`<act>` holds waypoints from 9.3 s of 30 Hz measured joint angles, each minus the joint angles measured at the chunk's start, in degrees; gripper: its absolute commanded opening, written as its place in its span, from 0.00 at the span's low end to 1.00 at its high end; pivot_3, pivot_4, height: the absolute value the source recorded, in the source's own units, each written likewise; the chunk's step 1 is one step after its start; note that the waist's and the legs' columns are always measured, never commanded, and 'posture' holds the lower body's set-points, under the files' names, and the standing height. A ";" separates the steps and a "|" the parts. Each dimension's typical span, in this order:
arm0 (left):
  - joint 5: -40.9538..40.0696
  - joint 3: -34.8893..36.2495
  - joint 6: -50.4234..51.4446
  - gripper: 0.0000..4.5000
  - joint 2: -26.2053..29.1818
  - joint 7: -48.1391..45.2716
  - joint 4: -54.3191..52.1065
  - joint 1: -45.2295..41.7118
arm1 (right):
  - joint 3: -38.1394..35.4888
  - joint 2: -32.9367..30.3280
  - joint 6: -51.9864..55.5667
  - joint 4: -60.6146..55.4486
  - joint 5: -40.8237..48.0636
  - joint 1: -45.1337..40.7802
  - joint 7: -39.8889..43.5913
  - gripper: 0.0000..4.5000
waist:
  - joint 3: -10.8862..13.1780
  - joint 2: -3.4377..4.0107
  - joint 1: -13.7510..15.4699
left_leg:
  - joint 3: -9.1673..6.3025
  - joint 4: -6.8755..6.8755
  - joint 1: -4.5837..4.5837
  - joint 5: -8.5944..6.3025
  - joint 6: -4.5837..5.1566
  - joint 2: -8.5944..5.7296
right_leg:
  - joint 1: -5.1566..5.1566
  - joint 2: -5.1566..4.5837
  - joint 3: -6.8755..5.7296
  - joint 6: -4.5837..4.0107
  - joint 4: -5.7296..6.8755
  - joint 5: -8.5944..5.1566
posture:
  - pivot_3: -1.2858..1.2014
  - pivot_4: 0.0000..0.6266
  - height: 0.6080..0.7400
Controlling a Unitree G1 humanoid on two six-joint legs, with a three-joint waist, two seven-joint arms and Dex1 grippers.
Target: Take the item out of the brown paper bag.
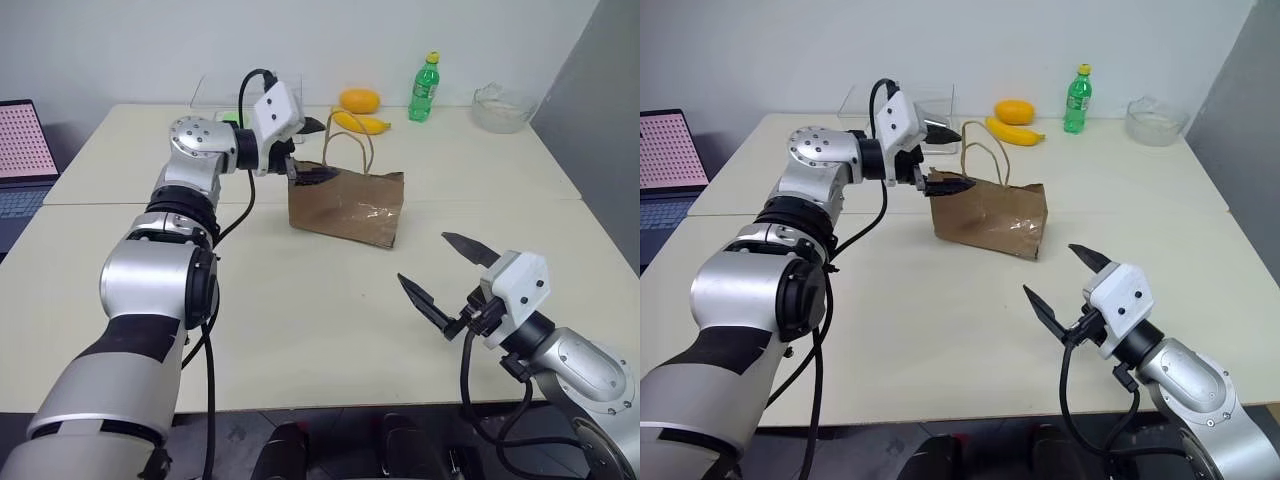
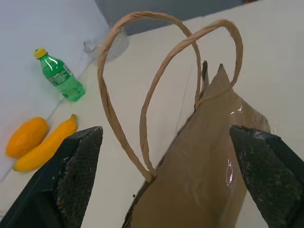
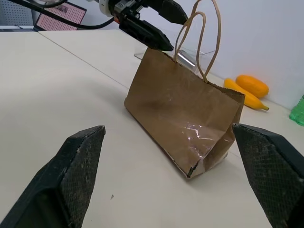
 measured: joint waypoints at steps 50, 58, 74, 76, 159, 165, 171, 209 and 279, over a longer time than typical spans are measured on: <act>-36.82 6.04 48.28 1.00 8.93 18.15 -102.08 73.70 | 10.90 19.18 -7.60 61.48 -15.85 -32.12 -2.87 0.01 | -0.14 0.28 0.00 | 0.09 0.00 0.19 0.00 -0.01 0.12 | 0.06 0.04 0.13 -0.09 0.01 0.03 | 0.52 0.24 1.00; -36.84 4.55 47.21 1.00 8.92 18.18 -102.08 73.68 | 10.25 18.96 -11.30 62.96 -17.31 -32.14 -2.94 0.01 | -0.13 0.29 -0.01 | 0.09 -0.01 0.19 0.00 -0.01 0.12 | 0.05 0.04 0.13 -0.09 0.00 0.03 | 0.52 0.24 1.00; -37.40 3.74 46.15 1.00 7.52 22.65 -102.54 72.93 | 9.92 14.90 -7.45 39.71 -15.62 -23.77 2.68 0.20 | -0.11 0.32 0.12 | 0.07 -0.11 0.19 0.00 -0.01 0.13 | 0.05 0.02 0.13 -0.08 -0.07 0.02 | 0.52 0.24 1.00; -37.41 4.22 45.67 1.00 6.56 24.23 -103.25 72.90 | 8.92 14.40 -5.01 36.32 -14.28 -25.02 3.28 0.36 | -0.11 0.32 0.11 | 0.07 -0.11 0.19 0.00 -0.01 0.14 | 0.05 0.03 0.13 -0.08 -0.08 0.02 | 0.52 0.24 1.00; -9.76 -8.16 -14.30 1.00 15.67 3.86 -64.24 63.18 | 9.74 -1.06 9.36 12.79 -4.54 -9.85 27.78 0.68 | 0.01 0.51 1.30 | 0.06 -0.34 0.09 -0.01 -0.01 0.12 | 0.04 -0.01 0.02 -0.09 -0.40 -0.01 | 0.52 0.24 1.00; -9.56 -10.79 -15.43 1.00 13.03 4.73 -59.99 60.70 | 9.66 -2.87 10.96 10.94 -2.25 -8.71 26.37 0.68 | 0.00 0.49 1.26 | 0.04 -0.34 0.09 -0.01 -0.01 0.14 | 0.04 0.00 0.00 -0.09 -0.39 -0.01 | 0.52 0.24 1.00; -7.90 -12.36 -18.17 1.00 11.91 5.83 -56.10 58.57 | 9.24 -3.84 11.36 10.56 -0.83 -8.40 24.68 0.68 | -0.01 0.48 1.31 | 0.04 -0.33 0.09 -0.01 -0.01 0.12 | 0.05 0.00 0.00 -0.08 -0.39 -0.01 | 0.52 0.24 1.00; -20.30 -16.64 18.18 0.01 2.67 11.61 -74.36 49.68 | 18.55 -7.01 10.58 11.27 -2.20 -10.98 20.74 0.69 | -0.02 0.46 1.19 | 0.02 -0.26 0.11 0.00 -0.01 0.10 | 0.09 0.01 0.01 -0.06 -0.35 -0.02 | 0.52 0.24 1.00; -25.02 -3.62 34.19 0.00 -7.64 2.47 -40.55 12.80 | 31.22 6.63 -0.93 24.34 -36.28 -7.78 9.26 0.34 | -0.70 0.33 0.94 | -0.05 -0.23 0.09 -0.01 -0.02 -0.10 | 0.13 -0.11 0.01 0.17 -0.34 -0.15 | 0.52 0.24 1.00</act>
